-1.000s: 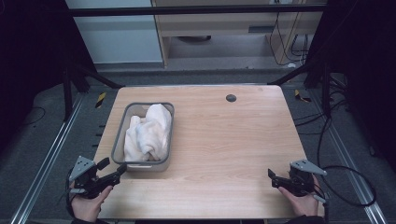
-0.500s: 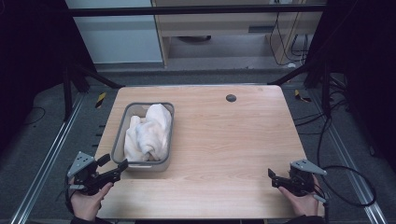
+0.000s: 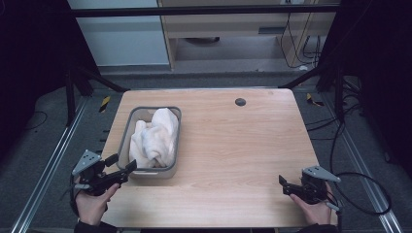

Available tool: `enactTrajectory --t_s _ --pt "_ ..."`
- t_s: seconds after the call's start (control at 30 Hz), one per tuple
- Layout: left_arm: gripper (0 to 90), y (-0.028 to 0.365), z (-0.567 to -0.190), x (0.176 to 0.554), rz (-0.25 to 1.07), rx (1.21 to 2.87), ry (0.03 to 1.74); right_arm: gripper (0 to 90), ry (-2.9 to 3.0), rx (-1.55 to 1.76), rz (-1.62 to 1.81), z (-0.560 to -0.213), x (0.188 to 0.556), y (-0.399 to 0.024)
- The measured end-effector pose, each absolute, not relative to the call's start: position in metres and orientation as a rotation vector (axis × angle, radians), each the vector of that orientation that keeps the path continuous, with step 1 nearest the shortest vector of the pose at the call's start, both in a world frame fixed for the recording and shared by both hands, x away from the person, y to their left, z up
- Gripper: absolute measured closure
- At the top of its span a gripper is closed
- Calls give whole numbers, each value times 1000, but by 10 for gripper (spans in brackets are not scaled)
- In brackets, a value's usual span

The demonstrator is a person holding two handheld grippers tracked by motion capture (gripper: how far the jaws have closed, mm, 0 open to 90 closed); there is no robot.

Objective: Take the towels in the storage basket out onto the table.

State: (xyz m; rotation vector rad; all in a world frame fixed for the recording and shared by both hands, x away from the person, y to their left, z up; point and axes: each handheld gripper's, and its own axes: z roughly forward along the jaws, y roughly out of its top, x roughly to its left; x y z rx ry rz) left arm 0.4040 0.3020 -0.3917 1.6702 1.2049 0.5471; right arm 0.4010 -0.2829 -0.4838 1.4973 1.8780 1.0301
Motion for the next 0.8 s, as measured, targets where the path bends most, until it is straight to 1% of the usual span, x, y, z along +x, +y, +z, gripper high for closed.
enactTrajectory --t_s 0.3,0.8 --pt "210 292 -380 417 532 1690 1190 100 1887 1496 1027 -484 402 -283" --pt "204 280 -362 441 542 1731 1195 98 1893 1502 1026 -485 403 -283"
